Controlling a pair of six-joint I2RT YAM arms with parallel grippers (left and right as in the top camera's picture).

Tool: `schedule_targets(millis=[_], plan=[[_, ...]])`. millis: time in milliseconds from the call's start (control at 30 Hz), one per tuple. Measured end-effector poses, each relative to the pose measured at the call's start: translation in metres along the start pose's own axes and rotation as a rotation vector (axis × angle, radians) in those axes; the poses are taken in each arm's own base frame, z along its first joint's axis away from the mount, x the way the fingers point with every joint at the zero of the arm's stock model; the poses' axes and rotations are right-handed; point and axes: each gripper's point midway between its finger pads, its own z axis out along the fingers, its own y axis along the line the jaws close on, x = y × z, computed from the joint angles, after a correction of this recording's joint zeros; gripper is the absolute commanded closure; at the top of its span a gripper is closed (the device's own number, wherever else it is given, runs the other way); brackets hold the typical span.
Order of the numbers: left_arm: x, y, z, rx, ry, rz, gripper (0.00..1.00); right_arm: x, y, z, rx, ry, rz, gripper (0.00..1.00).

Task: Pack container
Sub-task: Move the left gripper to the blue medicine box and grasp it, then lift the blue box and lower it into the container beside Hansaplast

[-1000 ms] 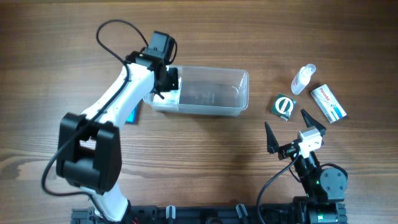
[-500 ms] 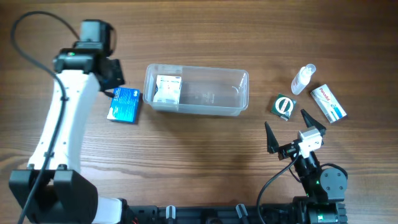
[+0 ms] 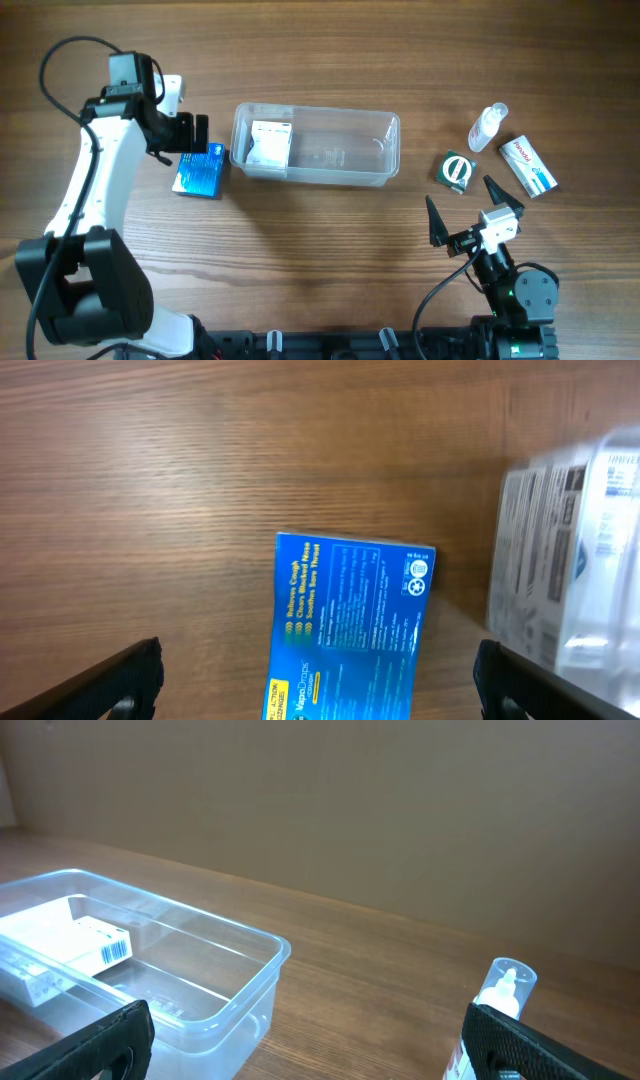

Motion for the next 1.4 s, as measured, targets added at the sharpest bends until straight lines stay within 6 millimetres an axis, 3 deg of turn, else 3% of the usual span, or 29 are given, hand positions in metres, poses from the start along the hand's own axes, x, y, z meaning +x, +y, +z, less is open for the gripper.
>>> schedule_targets(millis=[333, 900, 1000, 1133, 1400], plan=[[0.034, -0.022, 0.054, 0.143, 0.104, 0.148, 0.0, 0.0, 0.0, 0.0, 0.0, 0.0, 0.0, 0.0], [0.041, -0.02, 0.08, 0.145, 0.145, 0.152, 0.01, 0.0, 0.0, 0.0, 0.0, 0.0, 0.0, 0.0], [0.042, -0.019, 0.083, 0.143, 0.153, 0.156, 0.05, 0.0, 0.0, 0.0, 0.0, 0.0, 0.0, 0.0], [0.041, -0.018, 0.085, 0.135, 0.15, 0.162, 0.3, 0.0, 0.0, 0.0, 0.0, 0.0, 0.0, 0.0], [0.04, -0.018, 0.085, 0.135, 0.148, 0.168, 0.31, 0.0, 0.0, 0.0, 0.0, 0.0, 0.0, 0.0]])
